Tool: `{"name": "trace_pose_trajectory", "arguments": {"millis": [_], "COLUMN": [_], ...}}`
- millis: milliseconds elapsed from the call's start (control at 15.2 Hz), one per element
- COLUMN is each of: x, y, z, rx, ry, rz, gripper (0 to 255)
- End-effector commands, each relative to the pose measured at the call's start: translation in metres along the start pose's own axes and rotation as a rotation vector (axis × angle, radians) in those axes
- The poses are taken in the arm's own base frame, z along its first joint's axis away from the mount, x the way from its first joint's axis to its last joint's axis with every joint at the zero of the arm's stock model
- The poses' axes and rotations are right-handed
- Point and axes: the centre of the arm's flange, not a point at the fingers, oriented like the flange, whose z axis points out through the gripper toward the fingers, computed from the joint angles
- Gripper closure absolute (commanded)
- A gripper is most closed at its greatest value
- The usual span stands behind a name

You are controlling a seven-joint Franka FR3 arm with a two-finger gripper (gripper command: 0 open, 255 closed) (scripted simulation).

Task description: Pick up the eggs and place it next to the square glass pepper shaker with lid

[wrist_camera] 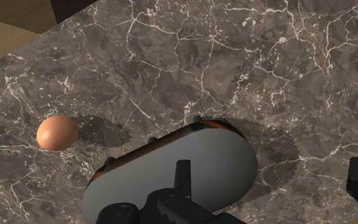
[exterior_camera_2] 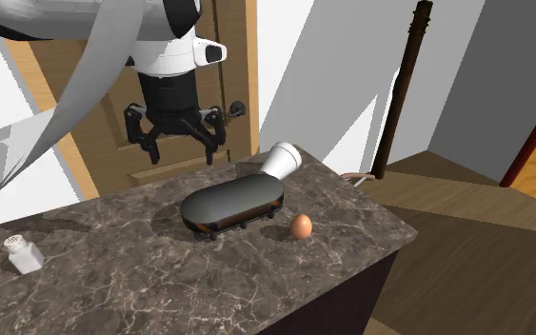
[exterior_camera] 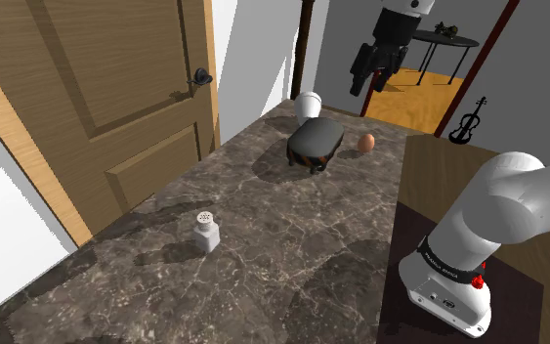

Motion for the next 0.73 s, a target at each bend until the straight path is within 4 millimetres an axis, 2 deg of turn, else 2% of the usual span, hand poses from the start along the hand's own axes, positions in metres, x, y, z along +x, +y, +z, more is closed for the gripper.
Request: {"name": "trace_pose_trajectory", "arguments": {"millis": [0,660], "x": [0.000,0.035], "y": [0.000,0.121], "z": [0.000,0.072], "rx": [0.000,0.087], "ry": [0.000,-0.045], "rz": [0.000,0.014], "gripper": [0,0]}}
